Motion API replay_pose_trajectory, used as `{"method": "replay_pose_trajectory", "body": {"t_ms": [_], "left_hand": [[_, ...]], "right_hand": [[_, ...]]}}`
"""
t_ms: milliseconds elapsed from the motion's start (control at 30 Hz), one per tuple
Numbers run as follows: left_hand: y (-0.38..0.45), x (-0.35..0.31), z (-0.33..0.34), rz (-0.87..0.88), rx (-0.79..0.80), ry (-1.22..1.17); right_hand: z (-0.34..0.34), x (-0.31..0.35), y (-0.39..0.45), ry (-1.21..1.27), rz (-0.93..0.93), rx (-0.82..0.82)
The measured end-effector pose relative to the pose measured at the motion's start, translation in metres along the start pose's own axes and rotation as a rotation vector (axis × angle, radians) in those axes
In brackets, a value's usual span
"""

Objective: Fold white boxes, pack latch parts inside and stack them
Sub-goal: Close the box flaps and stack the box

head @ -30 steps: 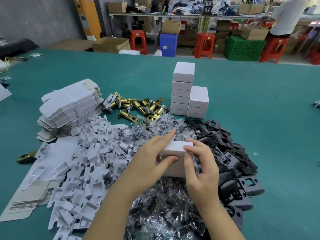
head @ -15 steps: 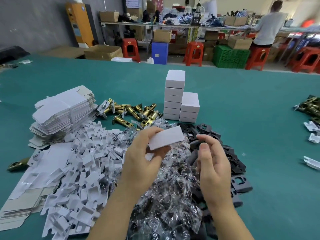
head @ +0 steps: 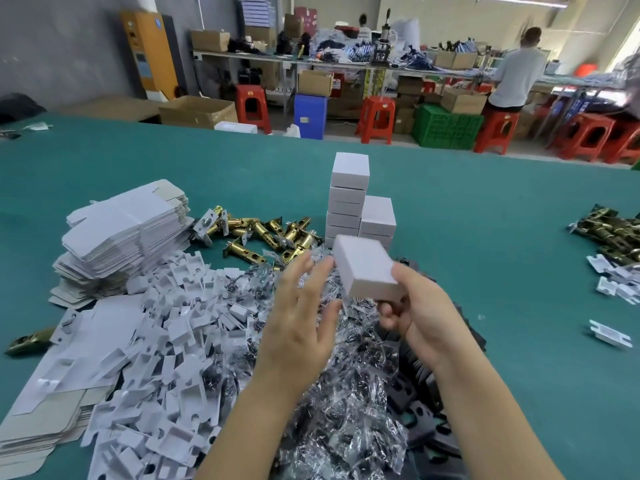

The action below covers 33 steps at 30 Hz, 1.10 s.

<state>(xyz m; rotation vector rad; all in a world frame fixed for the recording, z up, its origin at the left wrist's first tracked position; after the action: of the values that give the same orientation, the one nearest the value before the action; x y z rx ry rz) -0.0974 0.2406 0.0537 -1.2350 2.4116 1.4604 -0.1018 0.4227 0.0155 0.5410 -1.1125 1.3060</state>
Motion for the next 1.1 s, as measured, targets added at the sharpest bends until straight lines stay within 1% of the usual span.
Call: {"method": "replay_pose_trajectory", "body": {"t_ms": [100, 233, 300, 433, 533, 667, 800, 967, 1100], "left_hand": [[-0.003, 0.026, 0.008, -0.183, 0.011, 0.041], [-0.016, 0.068, 0.019, -0.564, 0.02, -0.123], [-0.018, 0.077, 0.023, -0.652, 0.032, -0.157], [-0.02, 0.079, 0.028, -0.695, 0.074, -0.185], [-0.022, 0.083, 0.033, -0.728, 0.112, -0.197], [-0.023, 0.087, 0.036, -0.765, 0.156, -0.204], [-0.022, 0.084, 0.037, -0.753, 0.179, -0.209], [-0.021, 0.078, 0.038, -0.713, 0.215, -0.196], [-0.022, 0.081, 0.04, -0.715, 0.241, -0.178]], "right_hand": [[-0.017, 0.027, 0.033, -0.021, -0.108, -0.112], [-0.025, 0.065, 0.084, -0.165, -0.219, -0.207], [-0.026, 0.082, 0.111, -0.239, -0.246, -0.251], [-0.026, 0.1, 0.157, -0.345, -0.247, -0.32], [-0.026, 0.097, 0.176, -0.432, -0.227, -0.339], [-0.032, 0.084, 0.181, -0.542, -0.185, -0.353], [-0.034, 0.08, 0.18, -0.673, -0.2, -0.378], [-0.025, 0.078, 0.185, -0.694, -0.185, -0.347], [-0.025, 0.077, 0.185, -0.647, -0.168, -0.323]]}}
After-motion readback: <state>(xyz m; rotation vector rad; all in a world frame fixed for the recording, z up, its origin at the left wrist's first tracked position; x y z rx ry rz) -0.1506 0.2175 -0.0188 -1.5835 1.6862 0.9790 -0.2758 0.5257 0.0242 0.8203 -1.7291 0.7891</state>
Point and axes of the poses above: each hand's wrist, its own y-axis towards the middle knuckle, its own z-axis out of the palm, x = y × z, the point moved 8 cm from there along y, towards the middle knuckle, and after that the axes turned 9 degrees about y, right-handed, at the moved point
